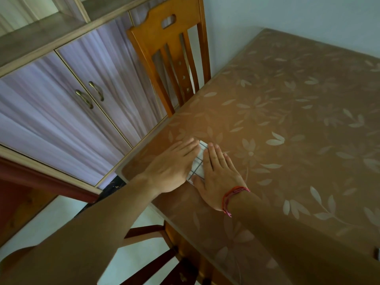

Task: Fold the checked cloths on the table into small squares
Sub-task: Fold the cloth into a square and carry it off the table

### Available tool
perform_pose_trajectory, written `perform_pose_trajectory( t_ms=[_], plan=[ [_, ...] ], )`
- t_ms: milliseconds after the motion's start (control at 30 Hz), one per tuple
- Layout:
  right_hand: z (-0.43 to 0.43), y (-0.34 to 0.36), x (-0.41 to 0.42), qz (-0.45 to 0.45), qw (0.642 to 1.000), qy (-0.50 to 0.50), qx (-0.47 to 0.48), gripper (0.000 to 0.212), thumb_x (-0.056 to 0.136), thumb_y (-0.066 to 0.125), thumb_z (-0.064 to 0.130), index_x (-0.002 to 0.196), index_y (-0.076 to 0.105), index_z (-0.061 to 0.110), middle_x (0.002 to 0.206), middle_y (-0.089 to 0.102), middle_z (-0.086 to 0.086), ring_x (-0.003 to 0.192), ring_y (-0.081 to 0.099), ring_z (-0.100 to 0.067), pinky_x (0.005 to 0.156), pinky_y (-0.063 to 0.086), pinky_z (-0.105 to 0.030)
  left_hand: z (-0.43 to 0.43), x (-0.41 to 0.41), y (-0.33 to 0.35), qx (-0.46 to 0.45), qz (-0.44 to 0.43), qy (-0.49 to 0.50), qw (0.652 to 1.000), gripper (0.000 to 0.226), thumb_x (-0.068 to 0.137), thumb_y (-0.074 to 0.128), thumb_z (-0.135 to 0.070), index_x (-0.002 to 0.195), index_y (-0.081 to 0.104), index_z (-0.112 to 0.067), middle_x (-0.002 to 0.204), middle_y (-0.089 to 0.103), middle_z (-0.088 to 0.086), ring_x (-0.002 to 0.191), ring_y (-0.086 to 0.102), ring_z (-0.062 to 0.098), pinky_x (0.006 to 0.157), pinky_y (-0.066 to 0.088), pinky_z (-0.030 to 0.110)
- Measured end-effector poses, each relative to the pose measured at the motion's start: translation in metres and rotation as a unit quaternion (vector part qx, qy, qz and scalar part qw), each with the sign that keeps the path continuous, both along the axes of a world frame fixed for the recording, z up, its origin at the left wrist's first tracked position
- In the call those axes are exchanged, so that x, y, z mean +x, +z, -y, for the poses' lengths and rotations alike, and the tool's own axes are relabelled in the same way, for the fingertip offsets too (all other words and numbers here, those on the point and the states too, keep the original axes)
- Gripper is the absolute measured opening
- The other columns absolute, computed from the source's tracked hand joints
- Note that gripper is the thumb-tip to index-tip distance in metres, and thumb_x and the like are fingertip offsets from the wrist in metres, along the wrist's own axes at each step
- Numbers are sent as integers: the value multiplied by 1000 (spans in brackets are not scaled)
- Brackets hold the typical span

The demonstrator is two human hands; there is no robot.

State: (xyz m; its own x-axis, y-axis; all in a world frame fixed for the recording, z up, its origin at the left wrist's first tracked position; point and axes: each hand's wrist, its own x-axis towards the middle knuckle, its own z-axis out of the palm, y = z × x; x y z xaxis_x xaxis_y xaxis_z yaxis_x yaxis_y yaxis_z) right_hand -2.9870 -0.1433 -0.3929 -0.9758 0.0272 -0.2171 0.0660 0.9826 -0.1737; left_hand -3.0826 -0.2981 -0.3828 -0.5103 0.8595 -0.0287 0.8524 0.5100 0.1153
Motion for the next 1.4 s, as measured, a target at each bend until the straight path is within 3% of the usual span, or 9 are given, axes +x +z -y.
perform_pose_trajectory(
  t_ms=[167,400,633,900,1067,1133,1200,1333,1400],
  plan=[
    [-6,-3,5,0,1000,11,0,84,86,-9,60,150,-15,6,158,-22,-11,146,-20,-22,121,-5,-38,-3,4,-9,-57,-13,-4,998,61,98,36,-31,151,26,-1,159,23,13,148,16,22,120,18,37],
    [-23,3,37,-27,999,13,26,75,99,7,52,152,-2,0,160,-9,-16,148,-10,-25,119,-6,-37,-4,6,-6,-59,-11,11,998,66,95,15,-36,151,25,-2,159,21,12,148,13,20,118,12,34],
    [-19,7,31,-8,1000,-1,15,82,88,-6,53,152,0,3,161,-7,-14,149,-9,-23,118,-7,-35,-17,11,4,1,82,85,993,54,104,32,-19,154,14,-9,163,6,2,149,-1,9,115,-5,19],
    [-16,12,30,15,1000,-11,0,79,89,-3,51,152,-2,3,160,-11,-14,148,-12,-22,120,-4,-36,-17,16,9,79,172,155,970,51,101,41,-10,150,31,-13,160,22,-4,146,15,5,115,9,15],
    [-24,30,19,45,985,-58,-158,69,99,35,41,152,7,6,161,2,-7,149,3,-22,121,9,-37,-21,10,27,202,239,302,901,29,98,47,-10,118,68,-15,112,65,-9,95,57,2,83,36,2],
    [-27,42,14,-23,961,-118,-250,50,97,41,40,139,37,13,145,36,-1,132,41,-22,105,40,-36,-24,-1,33,236,294,361,853,25,97,48,-11,100,72,-9,93,62,-3,92,56,13,87,41,18],
    [-27,50,13,-83,909,-225,-340,23,93,45,38,103,56,20,102,59,4,92,60,-16,73,49,-29,-26,-9,35,271,368,386,801,21,94,53,-14,89,71,-4,89,62,1,88,57,19,84,45,27],
    [-20,52,17,-43,664,-450,-595,25,78,57,37,65,74,24,69,68,2,75,64,-22,69,53,-39,-27,-12,34,294,445,413,738,14,91,61,-11,92,75,-11,101,71,6,102,64,21,97,51,39],
    [-15,52,23,-33,599,-482,-638,31,83,60,32,56,74,22,65,69,1,73,66,-22,71,56,-40,-30,-12,35,299,451,424,726,13,92,61,-8,95,74,-8,103,70,8,103,64,22,96,52,38]
  ],
)
